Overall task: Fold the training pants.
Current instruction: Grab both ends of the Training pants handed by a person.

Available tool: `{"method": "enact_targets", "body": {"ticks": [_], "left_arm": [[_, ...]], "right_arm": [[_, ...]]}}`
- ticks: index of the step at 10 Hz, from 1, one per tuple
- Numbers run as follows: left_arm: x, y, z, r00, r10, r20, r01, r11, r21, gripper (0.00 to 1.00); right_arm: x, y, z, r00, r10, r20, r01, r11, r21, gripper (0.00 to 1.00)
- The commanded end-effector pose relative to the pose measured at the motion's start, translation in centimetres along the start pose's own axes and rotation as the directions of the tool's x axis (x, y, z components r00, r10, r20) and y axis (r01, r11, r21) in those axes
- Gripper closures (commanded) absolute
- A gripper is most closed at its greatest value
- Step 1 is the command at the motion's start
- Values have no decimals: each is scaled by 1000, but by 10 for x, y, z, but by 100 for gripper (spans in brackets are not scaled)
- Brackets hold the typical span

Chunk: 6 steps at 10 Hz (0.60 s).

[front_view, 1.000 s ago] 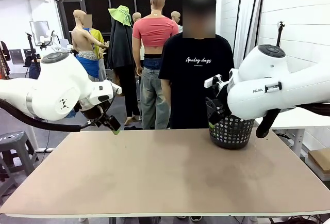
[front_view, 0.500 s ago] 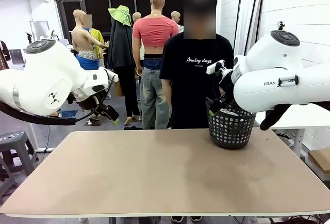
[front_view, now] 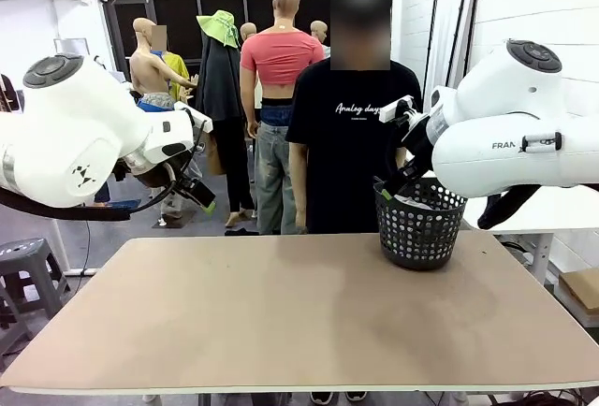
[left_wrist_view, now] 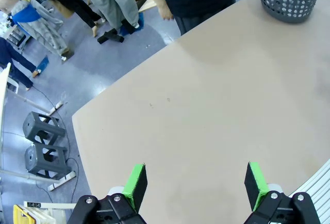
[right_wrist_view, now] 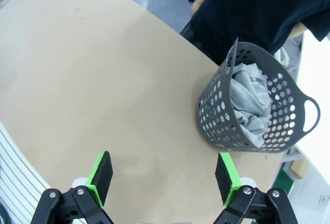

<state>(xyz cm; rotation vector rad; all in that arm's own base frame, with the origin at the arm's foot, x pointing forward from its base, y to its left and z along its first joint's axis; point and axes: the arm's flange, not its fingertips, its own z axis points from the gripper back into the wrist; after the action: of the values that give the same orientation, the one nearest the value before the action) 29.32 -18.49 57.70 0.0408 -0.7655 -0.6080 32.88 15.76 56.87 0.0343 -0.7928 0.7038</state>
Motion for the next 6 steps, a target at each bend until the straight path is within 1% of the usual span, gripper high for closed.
{"method": "enact_targets", "body": {"ticks": [1,2,3,6], "left_arm": [[-13,-2,-1,999,51,0,-51,998,46,0],[0,0,0,1000,0,0,0,1000,0,0],[0,0,0,1000,0,0,0,1000,0,0],[0,0,0,1000,0,0,0,1000,0,0]], "right_arm": [[-22,6,2,999,32,-12,-32,999,4,0],[-27,6,-4,998,49,-41,-48,999,5,0],[0,0,2,1000,2,-2,-2,1000,0,0],[0,0,2,1000,2,-2,-2,1000,0,0]]}}
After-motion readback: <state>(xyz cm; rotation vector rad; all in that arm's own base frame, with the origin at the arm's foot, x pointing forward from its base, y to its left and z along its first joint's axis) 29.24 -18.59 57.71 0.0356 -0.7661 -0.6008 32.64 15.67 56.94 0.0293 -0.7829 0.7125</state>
